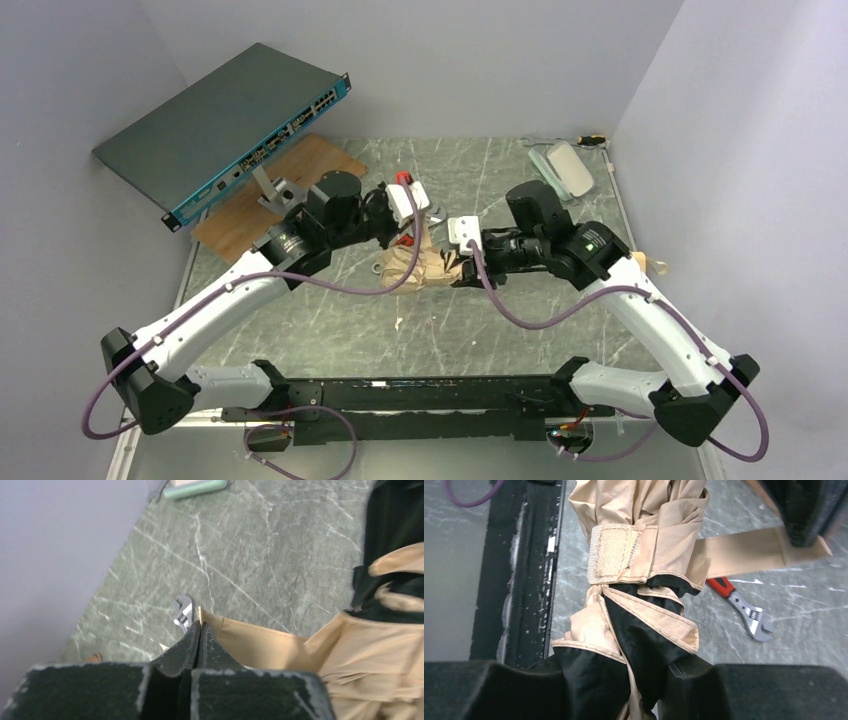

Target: Open the umbrella

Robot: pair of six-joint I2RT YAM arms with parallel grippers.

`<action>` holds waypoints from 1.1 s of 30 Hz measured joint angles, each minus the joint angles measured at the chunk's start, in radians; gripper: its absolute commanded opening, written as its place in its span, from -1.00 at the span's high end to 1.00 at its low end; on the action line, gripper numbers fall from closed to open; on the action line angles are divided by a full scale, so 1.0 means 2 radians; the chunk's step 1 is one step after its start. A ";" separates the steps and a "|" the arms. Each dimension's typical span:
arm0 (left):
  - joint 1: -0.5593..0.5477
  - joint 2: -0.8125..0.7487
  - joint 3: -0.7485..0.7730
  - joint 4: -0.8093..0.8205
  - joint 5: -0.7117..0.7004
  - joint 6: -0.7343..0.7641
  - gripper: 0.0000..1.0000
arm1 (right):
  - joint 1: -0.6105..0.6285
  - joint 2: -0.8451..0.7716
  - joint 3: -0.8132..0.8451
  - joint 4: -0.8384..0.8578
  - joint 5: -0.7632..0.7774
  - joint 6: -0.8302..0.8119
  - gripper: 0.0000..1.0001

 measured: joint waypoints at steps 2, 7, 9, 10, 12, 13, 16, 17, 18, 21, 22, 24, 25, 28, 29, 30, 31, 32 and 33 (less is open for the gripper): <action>0.019 0.010 0.007 -0.013 0.010 -0.020 1.00 | 0.000 -0.015 -0.007 0.018 0.014 0.015 1.00; 0.096 -0.004 -0.017 -0.021 0.087 -0.068 1.00 | -0.059 -0.056 -0.032 0.081 0.025 0.086 1.00; 0.117 -0.036 -0.054 -0.023 0.123 -0.075 1.00 | -0.121 -0.061 -0.040 0.099 0.013 0.122 1.00; 0.124 -0.054 -0.069 -0.031 0.154 -0.080 1.00 | -0.153 -0.059 -0.043 0.107 0.010 0.143 1.00; 0.113 -0.070 -0.072 -0.048 0.211 -0.084 1.00 | -0.183 -0.046 -0.044 0.116 0.009 0.166 1.00; 0.105 -0.072 -0.069 -0.051 0.231 -0.086 1.00 | -0.187 -0.039 -0.044 0.116 0.007 0.170 1.00; 0.079 -0.062 -0.027 -0.068 0.281 -0.106 1.00 | -0.187 -0.010 -0.044 0.102 -0.010 0.161 1.00; 0.080 -0.054 -0.003 -0.072 0.283 -0.115 1.00 | -0.187 -0.001 -0.044 0.091 -0.017 0.150 1.00; 0.089 -0.045 0.024 -0.070 0.277 -0.126 1.00 | -0.186 0.005 -0.047 0.078 -0.026 0.139 1.00; 0.138 -0.004 0.121 -0.059 0.203 -0.153 0.19 | -0.183 0.005 -0.061 0.041 -0.046 0.112 1.00; 0.154 0.011 0.152 -0.060 0.165 -0.151 -0.36 | -0.180 0.004 -0.062 0.029 -0.052 0.104 1.00; 0.174 0.040 0.202 -0.074 0.100 -0.125 -0.96 | -0.175 0.003 -0.062 0.015 -0.062 0.097 1.00; 0.179 0.050 0.214 -0.084 0.080 -0.106 -0.99 | -0.172 0.003 -0.062 0.013 -0.067 0.096 1.00; 0.177 0.044 0.191 -0.117 0.092 -0.039 -0.99 | -0.168 0.003 -0.062 0.006 -0.077 0.097 1.00; 0.173 0.033 0.169 -0.121 0.104 -0.018 -0.99 | -0.167 0.003 -0.062 0.005 -0.078 0.099 1.00; 0.164 0.014 0.139 -0.125 0.113 0.009 -0.99 | -0.166 0.003 -0.062 0.005 -0.078 0.101 1.00; 0.148 -0.004 0.113 -0.133 0.117 0.035 -0.99 | -0.164 0.003 -0.062 0.005 -0.079 0.103 1.00; 0.123 -0.020 0.094 -0.143 0.118 0.061 -0.99 | -0.161 0.003 -0.062 0.006 -0.079 0.108 1.00; 0.089 -0.032 0.082 -0.155 0.115 0.089 -0.99 | -0.158 0.004 -0.062 0.006 -0.079 0.110 1.00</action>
